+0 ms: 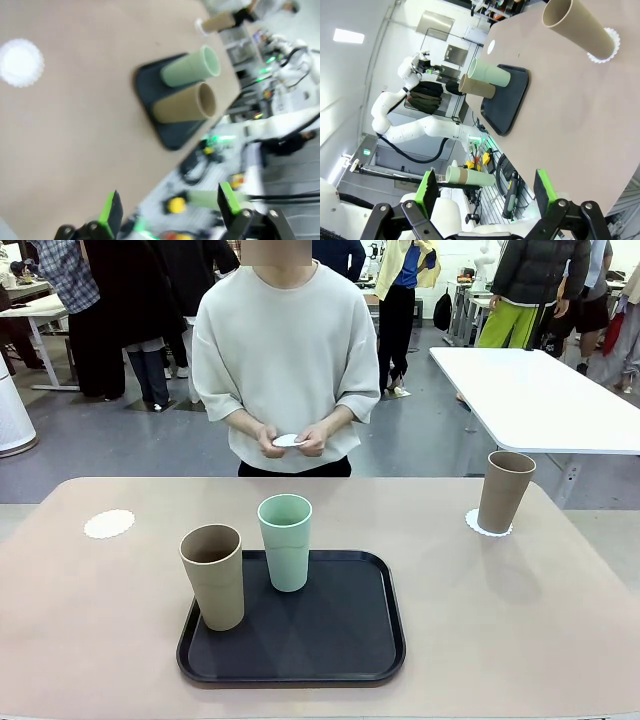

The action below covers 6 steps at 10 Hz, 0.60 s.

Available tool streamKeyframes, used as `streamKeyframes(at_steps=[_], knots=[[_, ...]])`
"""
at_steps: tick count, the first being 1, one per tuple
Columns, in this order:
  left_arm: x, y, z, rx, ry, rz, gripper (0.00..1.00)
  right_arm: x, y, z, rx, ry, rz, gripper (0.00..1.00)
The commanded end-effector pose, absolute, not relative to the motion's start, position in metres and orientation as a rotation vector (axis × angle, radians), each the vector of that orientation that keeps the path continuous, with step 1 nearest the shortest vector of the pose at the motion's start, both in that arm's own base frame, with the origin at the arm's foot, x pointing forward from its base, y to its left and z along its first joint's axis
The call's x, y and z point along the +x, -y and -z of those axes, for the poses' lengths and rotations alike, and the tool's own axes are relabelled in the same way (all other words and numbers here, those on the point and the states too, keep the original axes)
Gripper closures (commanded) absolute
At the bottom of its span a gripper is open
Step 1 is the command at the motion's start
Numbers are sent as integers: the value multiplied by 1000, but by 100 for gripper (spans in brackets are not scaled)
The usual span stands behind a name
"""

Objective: Place coasters on the table and set cups on them.
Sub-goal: Take one Reusable plastic cup from the Flat Tray and place it on a coaster set by the human.

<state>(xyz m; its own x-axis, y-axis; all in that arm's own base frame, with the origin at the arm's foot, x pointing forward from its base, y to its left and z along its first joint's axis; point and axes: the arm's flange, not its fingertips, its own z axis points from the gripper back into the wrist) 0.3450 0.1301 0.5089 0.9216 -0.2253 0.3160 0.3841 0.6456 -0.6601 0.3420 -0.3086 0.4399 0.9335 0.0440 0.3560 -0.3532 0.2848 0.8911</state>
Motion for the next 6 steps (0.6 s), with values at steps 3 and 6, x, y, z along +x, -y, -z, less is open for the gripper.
streamKeyframes(at_steps=[3, 6], knots=[[360, -49, -528, -314, 419, 857, 0, 340, 307, -440, 1261, 298, -267, 0], [341, 7, -520, -255, 236, 1141, 0, 340, 307, -440, 1261, 298, -267, 0]])
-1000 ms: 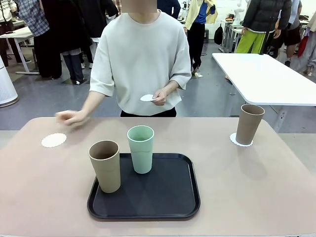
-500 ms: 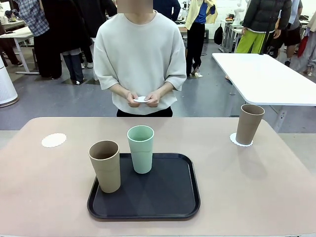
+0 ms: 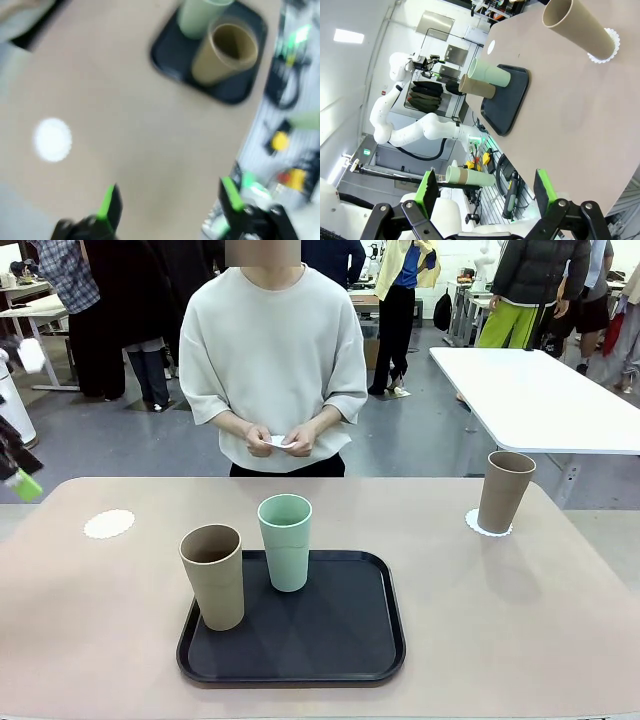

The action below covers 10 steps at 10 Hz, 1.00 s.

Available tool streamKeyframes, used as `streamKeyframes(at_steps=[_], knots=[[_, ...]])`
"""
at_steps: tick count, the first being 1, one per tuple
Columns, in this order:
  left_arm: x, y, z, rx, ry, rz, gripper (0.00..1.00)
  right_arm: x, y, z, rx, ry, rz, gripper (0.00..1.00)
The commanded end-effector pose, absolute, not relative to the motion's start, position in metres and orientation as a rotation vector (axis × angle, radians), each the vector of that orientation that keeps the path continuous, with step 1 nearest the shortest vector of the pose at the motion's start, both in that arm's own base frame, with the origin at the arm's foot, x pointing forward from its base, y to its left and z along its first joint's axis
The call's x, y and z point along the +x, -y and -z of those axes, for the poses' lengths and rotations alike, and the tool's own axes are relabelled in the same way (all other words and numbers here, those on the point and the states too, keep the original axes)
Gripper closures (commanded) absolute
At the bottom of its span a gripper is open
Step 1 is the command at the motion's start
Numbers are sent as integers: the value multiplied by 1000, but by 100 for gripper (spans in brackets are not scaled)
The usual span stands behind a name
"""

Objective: Place coasters on the table and set cups on them.
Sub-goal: Take one Reusable plastic cup from the Flat Tray and place it on a coaster set by the human.

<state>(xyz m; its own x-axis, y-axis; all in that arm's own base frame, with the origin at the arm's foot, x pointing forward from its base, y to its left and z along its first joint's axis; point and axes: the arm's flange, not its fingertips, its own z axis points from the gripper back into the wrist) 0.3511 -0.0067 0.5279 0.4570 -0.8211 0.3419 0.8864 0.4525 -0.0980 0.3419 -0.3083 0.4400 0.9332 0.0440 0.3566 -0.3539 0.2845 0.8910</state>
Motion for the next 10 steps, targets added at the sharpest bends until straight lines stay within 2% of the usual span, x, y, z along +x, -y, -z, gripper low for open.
streamKeyframes(at_steps=[1, 2, 3, 4, 8, 9, 10], knots=[[333, 20, -518, -258, 188, 1210, 0, 340, 307, -440, 1261, 298, -267, 0], [325, 30, -517, -240, 162, 1265, 0, 340, 307, -440, 1261, 298, -267, 0], [325, 35, -514, -177, 204, 1277, 0, 340, 307, -440, 1261, 298, -267, 0], [333, 32, -515, -266, 181, 1200, 0, 340, 307, -440, 1261, 298, -267, 0], [329, 33, -515, -257, 175, 1222, 0, 340, 307, -440, 1261, 298, -267, 0], [341, 24, -494, -368, 214, 1319, 0, 340, 307, -440, 1261, 298, -267, 0], [352, 19, -469, -470, 330, 1386, 0, 340, 307, -440, 1261, 298, -267, 0]])
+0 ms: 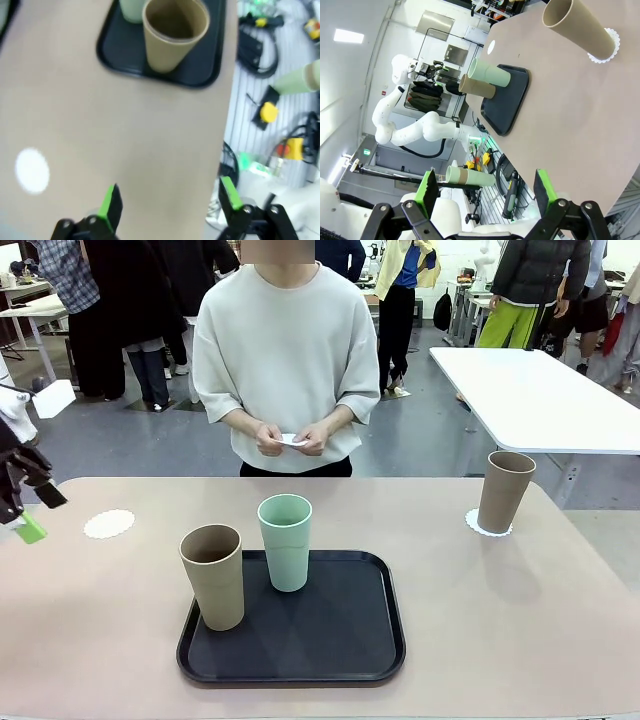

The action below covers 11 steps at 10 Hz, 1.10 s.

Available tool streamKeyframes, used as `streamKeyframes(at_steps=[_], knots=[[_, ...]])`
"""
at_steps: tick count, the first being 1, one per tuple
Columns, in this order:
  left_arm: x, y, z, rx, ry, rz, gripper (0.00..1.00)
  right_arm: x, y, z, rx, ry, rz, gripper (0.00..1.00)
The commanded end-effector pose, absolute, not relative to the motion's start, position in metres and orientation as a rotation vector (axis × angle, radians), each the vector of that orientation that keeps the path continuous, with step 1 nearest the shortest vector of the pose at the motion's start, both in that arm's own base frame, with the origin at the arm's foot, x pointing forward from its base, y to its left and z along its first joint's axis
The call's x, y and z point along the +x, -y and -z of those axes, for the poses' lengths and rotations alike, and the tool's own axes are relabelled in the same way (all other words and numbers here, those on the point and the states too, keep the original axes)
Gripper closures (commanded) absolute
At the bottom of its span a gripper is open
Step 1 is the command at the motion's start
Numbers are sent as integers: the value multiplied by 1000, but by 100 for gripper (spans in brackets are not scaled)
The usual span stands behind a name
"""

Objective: Place coasters on the table and set cups on them.
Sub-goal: Take one Reusable plastic cup from the Flat Tray and place it on a coaster set by the human.

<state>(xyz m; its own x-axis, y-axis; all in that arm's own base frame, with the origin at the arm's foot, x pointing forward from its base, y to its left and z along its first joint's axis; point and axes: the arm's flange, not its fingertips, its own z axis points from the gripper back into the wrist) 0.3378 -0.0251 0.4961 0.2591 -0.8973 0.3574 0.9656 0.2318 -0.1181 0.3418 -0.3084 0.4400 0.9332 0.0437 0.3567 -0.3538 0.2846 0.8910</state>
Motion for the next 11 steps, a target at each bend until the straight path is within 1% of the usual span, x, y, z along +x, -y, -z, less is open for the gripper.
streamKeyframes(at_steps=[1, 3, 5, 7, 9, 10, 11], knots=[[358, 17, -452, -559, 418, 1404, 0, 340, 307, -440, 1261, 298, -267, 0], [367, 14, -430, -684, 612, 1463, 0, 340, 307, -440, 1261, 298, -267, 0], [366, 14, -409, -792, 737, 1494, 0, 340, 307, -440, 1261, 298, -267, 0], [366, 20, -381, -878, 767, 1567, 0, 340, 307, -440, 1261, 298, -267, 0], [380, 20, -356, -923, 768, 1548, 0, 340, 307, -440, 1261, 298, -267, 0], [379, 19, -351, -943, 772, 1534, 0, 340, 307, -440, 1261, 298, -267, 0], [375, 24, -353, -965, 807, 1499, 0, 340, 307, -440, 1261, 298, -267, 0]])
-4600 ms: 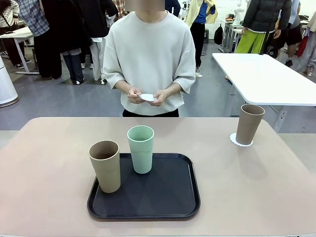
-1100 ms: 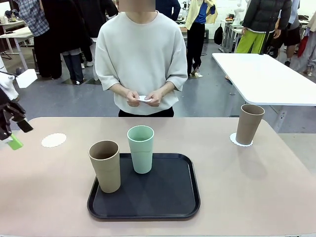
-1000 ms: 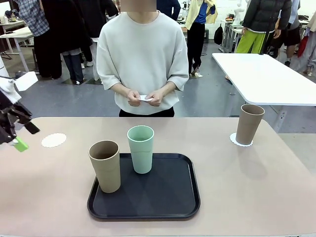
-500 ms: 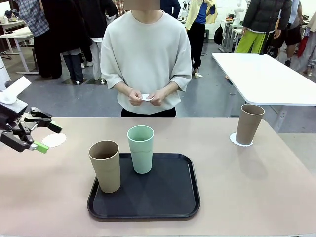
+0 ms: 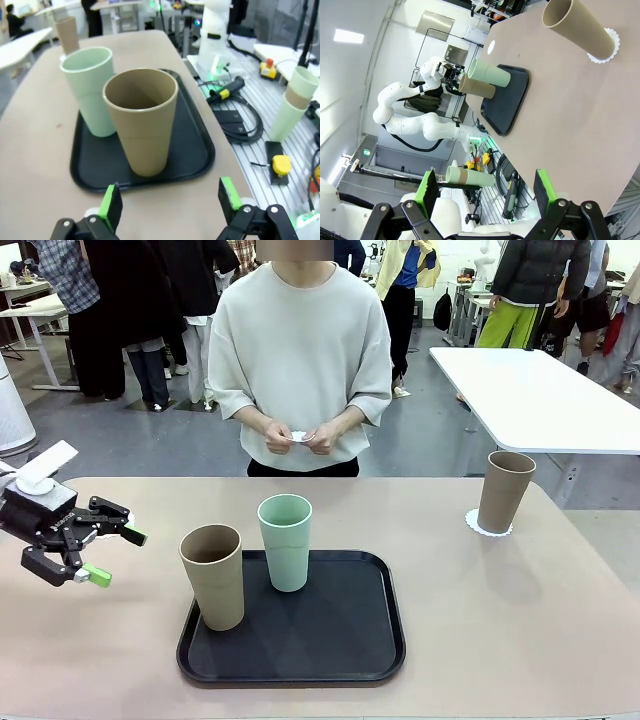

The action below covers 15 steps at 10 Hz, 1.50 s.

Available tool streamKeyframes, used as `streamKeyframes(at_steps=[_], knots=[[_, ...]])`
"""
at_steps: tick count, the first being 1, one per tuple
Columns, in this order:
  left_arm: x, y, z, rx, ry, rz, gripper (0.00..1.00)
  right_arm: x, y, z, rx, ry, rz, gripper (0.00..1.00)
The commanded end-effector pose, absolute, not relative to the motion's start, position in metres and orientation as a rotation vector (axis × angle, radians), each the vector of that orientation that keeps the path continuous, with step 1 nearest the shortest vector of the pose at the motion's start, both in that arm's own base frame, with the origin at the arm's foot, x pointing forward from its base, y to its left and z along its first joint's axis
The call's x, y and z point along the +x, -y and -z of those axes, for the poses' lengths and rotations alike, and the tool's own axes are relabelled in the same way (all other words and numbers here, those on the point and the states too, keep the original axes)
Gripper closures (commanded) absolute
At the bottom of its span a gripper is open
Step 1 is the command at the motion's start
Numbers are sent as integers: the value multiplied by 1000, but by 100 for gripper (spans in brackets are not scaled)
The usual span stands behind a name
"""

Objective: Place coasters on the table and set cups on them.
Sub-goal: Take one Reusable plastic cup from the Flat Tray and place it on a coaster set by the human.

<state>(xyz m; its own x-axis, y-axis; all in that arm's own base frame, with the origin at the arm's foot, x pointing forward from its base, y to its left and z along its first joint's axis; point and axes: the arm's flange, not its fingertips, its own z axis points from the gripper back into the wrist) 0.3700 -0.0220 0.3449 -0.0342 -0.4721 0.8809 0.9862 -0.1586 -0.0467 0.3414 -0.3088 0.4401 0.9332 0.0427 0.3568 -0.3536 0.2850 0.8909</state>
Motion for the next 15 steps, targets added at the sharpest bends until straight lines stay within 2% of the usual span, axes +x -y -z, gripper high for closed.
streamKeyframes(at_steps=[1, 2, 6, 9, 13, 15], knots=[[373, 31, -369, -930, 805, 1383, 0, 340, 307, -440, 1261, 298, -267, 0], [370, 22, -345, -951, 748, 1517, 0, 340, 307, -440, 1261, 298, -267, 0], [372, 25, -348, -948, 747, 1486, 0, 340, 307, -440, 1261, 298, -267, 0], [388, 34, -334, -906, 920, 1562, 0, 340, 307, -440, 1261, 298, -267, 0], [398, 45, -300, -965, 914, 1601, 0, 340, 307, -440, 1261, 298, -267, 0], [405, 51, -292, -984, 968, 1547, 0, 340, 307, -440, 1261, 298, -267, 0]])
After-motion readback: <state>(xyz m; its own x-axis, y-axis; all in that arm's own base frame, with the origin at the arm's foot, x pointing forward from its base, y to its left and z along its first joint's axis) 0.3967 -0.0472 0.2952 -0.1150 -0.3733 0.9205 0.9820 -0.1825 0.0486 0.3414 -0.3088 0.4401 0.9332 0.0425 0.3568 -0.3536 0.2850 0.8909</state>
